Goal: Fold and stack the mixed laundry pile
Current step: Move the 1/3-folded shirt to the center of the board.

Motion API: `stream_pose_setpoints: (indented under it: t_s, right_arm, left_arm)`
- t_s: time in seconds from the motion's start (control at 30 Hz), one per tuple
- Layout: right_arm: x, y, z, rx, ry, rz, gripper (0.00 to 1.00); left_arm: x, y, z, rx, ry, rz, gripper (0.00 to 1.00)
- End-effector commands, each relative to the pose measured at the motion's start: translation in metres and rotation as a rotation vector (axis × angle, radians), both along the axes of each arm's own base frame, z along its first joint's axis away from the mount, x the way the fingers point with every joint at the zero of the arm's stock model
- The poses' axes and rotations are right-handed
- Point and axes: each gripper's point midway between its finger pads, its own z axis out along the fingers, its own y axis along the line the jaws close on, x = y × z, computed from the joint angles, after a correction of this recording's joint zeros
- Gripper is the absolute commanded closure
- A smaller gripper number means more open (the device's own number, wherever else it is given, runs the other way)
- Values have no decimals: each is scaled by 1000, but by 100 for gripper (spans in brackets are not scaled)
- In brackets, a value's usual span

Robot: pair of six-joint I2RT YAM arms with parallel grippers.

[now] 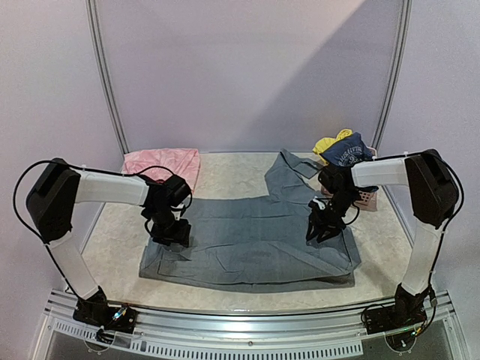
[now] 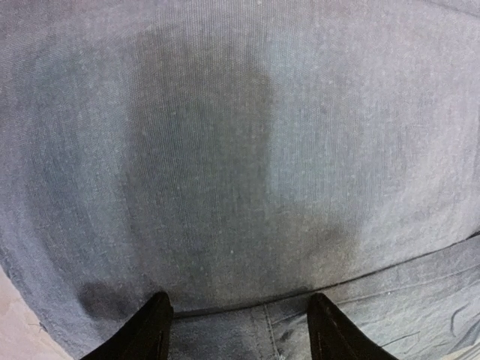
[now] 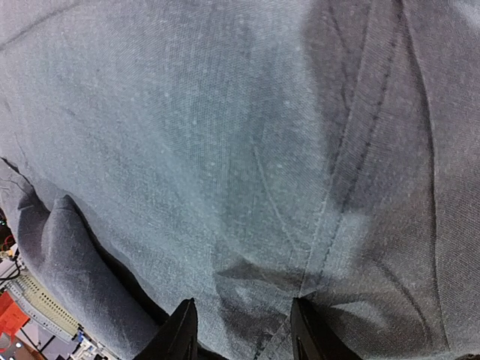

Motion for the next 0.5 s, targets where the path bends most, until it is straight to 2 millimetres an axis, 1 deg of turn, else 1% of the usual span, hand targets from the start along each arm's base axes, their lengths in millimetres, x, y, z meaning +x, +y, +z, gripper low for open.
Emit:
stream_pose_setpoints:
  t_s: [0.0, 0.03, 0.07, 0.2, 0.27, 0.37, 0.47]
  right_arm:
    - [-30, -15, -15, -44, 78, -27, 57]
    - [-35, -17, -14, -44, 85, -34, 58]
    - [-45, -20, -17, -51, 108, -41, 58]
    - [-68, -27, -15, -54, 135, -56, 58]
    - [-74, -29, -12, -54, 134, -57, 58]
    - [-78, -32, -6, -60, 131, -59, 58]
    - [-70, -31, 6, -65, 96, -54, 58]
  left_arm:
    - [-39, 27, -19, 61, 98, 48, 37]
    - [-44, 30, -18, 63, 99, 56, 37]
    - [-50, 34, -17, 65, 102, 63, 37]
    - [-69, 42, -14, 65, 108, 84, 37]
    - [-78, 46, -12, 70, 111, 88, 38]
    - [-82, 48, -7, 67, 102, 97, 38]
    - [-78, 45, 3, 55, 85, 103, 38]
